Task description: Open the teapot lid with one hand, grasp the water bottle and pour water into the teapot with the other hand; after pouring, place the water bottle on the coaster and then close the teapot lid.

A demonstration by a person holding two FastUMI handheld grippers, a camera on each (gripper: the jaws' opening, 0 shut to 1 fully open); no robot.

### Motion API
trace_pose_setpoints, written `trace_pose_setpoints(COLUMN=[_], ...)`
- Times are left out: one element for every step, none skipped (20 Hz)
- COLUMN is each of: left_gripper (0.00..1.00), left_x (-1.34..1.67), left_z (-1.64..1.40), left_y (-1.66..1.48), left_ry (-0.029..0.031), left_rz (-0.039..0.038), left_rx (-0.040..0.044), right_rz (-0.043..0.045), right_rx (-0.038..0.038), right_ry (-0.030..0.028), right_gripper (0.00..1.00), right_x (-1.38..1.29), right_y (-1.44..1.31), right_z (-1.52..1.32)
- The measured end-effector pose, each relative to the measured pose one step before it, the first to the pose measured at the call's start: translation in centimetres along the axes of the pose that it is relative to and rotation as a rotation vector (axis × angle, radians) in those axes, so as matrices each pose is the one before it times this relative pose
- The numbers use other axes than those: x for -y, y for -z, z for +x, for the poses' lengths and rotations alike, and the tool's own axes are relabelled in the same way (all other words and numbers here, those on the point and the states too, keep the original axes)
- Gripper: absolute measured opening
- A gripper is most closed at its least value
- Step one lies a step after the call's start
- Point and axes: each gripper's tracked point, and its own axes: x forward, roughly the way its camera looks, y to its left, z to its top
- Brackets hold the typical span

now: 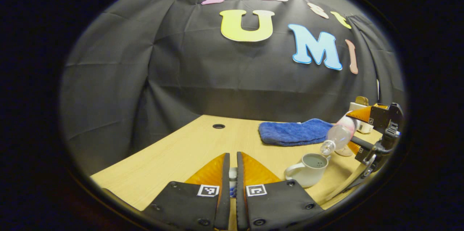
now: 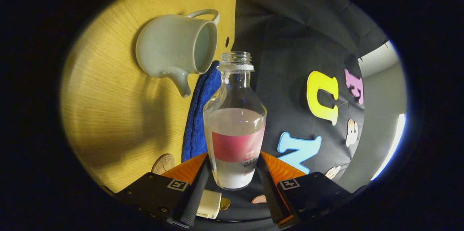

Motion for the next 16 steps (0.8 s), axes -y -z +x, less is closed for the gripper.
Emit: trace_pose_setpoints(left_gripper=[0.14,0.14,0.13,0.14,0.14,0.14,0.14,0.13,0.14,0.13,0.13,0.14,0.14,0.14,0.14,0.14], left_x=[-0.041,0.022,0.078,-0.047,-0.015,0.006,0.057,0.008,-0.011,0.065,0.006,-0.016,-0.031,0.007,0.025,0.064], left_z=[-0.077,0.086,0.002,-0.032,-0.014,0.039,-0.001,0.015,-0.015,0.019,-0.13,0.036,0.137,-0.014,-0.029,0.088], left_y=[0.084,-0.051,0.153,0.0,-0.028,-0.089,0.173,-0.039,0.051,-0.045,0.031,-0.137,0.229,-0.11,0.062,-0.041], left_ry=[0.0014,0.00012,-0.00006,0.00057,0.00043,0.00028,0.00102,0.00051,0.00086,0.00021,0.00053,0.0009,-0.0001,-0.00019,-0.00017,0.00109], left_rz=[-0.00034,0.00128,0.00124,0.00041,0.00039,0.00059,0.00121,0.00033,0.00003,0.0003,-0.00034,0.00003,0.0007,0.00011,0.00014,-0.0006], left_rx=[-0.00074,-0.00083,-0.00033,-0.00191,-0.0011,-0.00113,-0.00075,-0.00088,-0.00022,-0.00045,-0.00039,-0.00014,-0.00082,-0.00036,-0.0009,-0.00134], right_rz=[-0.00931,-0.00475,-0.00127,-0.0049,-0.00794,-0.01196,-0.01116,-0.0069,-0.00603,-0.00757,-0.01031,-0.01051,-0.00983,-0.00792,-0.00848,-0.01059], right_rx=[0.00368,0.0022,0.00136,0.00243,0.00339,0.00366,0.00196,0.00317,0.00127,0.00145,0.00346,0.00159,0.00272,0.00367,0.0026,0.00194], right_ry=[0.00303,0.00181,0.00227,0.00369,0.00635,0.00705,0.00478,-0.00113,-0.00078,0.00406,0.00335,0.00626,0.00407,0.00102,0.00289,0.00631], right_gripper=[0.72,0.75,0.75,0.75,0.75,0.75,0.75,0.75,0.75,0.75,0.75,0.75,0.75,0.75,0.75,0.75], right_x=[0.138,0.13,0.072,0.064,0.115,0.158,0.17,0.053,0.164,0.143,0.1,0.143,0.099,0.042,0.155,0.215], right_y=[0.047,0.089,-0.108,-0.03,-0.071,-0.053,0.047,-0.053,0.032,0.012,-0.035,-0.041,-0.018,0.006,0.022,-0.017], right_z=[-0.055,-0.022,-0.036,-0.064,0.104,-0.038,0.137,0.073,0.006,0.027,0.066,0.023,0.039,0.073,0.147,0.001])
